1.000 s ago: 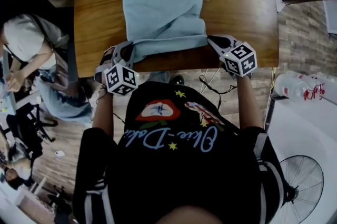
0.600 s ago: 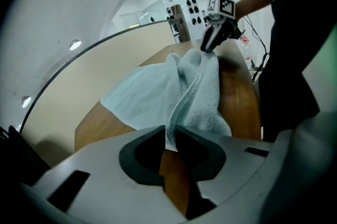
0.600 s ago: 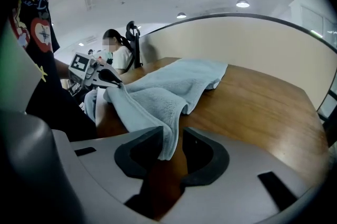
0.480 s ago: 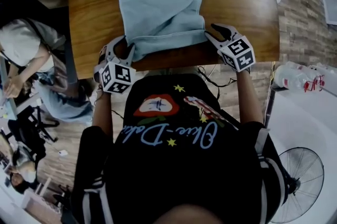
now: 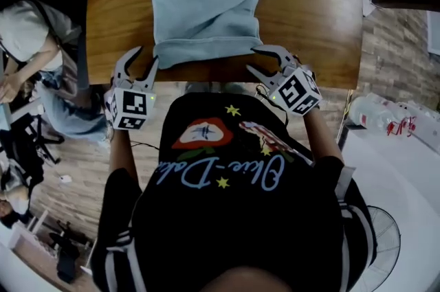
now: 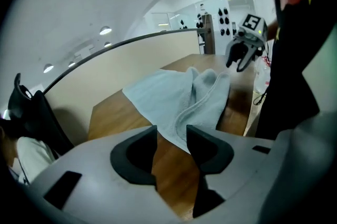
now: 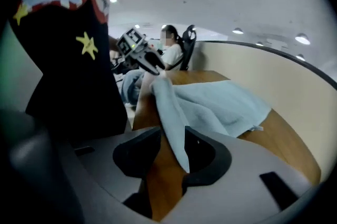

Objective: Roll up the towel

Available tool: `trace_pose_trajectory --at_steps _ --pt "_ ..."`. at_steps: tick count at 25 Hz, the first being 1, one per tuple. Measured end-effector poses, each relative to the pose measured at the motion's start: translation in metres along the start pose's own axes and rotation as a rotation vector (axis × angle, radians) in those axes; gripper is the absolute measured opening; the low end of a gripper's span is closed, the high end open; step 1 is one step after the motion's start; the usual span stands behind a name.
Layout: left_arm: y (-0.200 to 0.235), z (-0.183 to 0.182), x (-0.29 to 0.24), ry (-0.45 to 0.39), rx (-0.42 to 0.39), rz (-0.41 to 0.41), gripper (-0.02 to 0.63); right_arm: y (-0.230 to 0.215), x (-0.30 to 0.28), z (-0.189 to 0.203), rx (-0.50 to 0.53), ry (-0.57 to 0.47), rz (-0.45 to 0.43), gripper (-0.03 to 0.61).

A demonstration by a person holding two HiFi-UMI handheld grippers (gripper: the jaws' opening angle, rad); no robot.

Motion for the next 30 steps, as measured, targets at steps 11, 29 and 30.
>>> trace_pose_trajectory --at_steps 11,29,30 --pt "-0.073 -0.004 -0.047 0.088 -0.506 0.135 0.155 -0.016 -0.041 0.037 0.351 0.298 -0.024 0.126" --pt "-0.073 0.003 -0.005 0.045 -0.447 0.303 0.043 0.017 0.003 0.037 -0.046 0.224 -0.332 0.017" --pt "-0.074 0.003 -0.003 0.038 -0.444 0.325 0.043 0.019 0.006 0.036 -0.074 0.224 -0.360 0.017"
Point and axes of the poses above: the fingertips, and each gripper's own axes: x backward along the fingers, y to its left, z out of its underside, the point moved 7 cm from there along x, backward along the fingers, and after that the axes turned 15 degrees about -x, right-handed, at the moved point
